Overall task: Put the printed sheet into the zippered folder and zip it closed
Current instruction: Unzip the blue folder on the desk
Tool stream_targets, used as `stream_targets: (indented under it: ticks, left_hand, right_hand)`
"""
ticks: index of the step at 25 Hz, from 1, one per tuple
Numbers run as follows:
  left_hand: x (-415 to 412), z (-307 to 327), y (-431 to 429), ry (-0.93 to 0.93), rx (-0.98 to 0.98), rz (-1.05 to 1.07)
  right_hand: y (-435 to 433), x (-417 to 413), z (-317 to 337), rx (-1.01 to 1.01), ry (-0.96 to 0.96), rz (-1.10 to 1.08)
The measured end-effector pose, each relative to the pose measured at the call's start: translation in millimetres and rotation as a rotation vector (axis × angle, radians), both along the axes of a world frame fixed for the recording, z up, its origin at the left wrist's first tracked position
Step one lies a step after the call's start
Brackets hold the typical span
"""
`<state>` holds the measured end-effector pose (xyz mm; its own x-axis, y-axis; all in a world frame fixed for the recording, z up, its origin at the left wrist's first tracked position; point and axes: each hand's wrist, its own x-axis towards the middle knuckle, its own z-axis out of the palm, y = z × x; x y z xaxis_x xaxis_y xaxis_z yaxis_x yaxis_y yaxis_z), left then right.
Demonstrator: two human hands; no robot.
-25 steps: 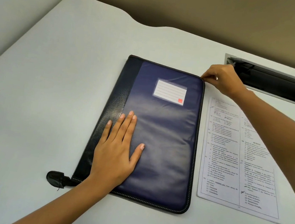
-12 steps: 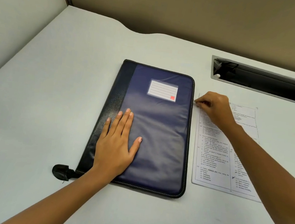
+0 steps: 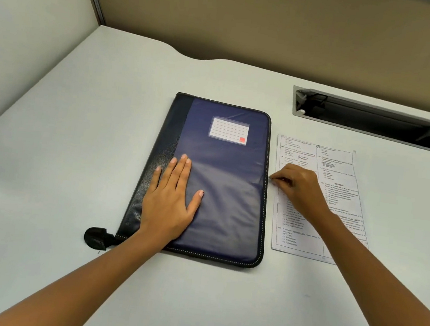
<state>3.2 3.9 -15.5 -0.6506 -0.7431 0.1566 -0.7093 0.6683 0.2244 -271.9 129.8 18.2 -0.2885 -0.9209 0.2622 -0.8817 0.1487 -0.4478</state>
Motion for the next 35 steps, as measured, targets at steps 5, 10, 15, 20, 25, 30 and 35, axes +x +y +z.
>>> stream_targets:
  ticks: [5,10,15,20,25,30,35]
  left_hand:
    - [0,1,1,0.016,-0.003,-0.001]
    - [0,2,1,0.027,0.011,-0.015]
    - [1,1,2,0.031,0.005,-0.018]
    - [1,0,1,0.033,0.006,-0.024]
    - [0,-1,1,0.039,-0.003,-0.026]
    - [2,5,3,0.05,0.013,-0.041]
    - [13,32,0,0.406,0.311,-0.034]
  right_hand:
    - [38,32,-3,0.011,-0.037,-0.023]
    - [68,61,-5,0.013,-0.048,-0.081]
    - [93,86,-3,0.035,-0.058,-0.1]
    - [123,117,-5,0.031,-0.094,-0.138]
    - [129,150,-6,0.008,-0.091,-0.181]
    - [129,175,-8,-0.001,-0.088,-0.229]
    - [129,182,-7,-0.011,-0.056,-0.296]
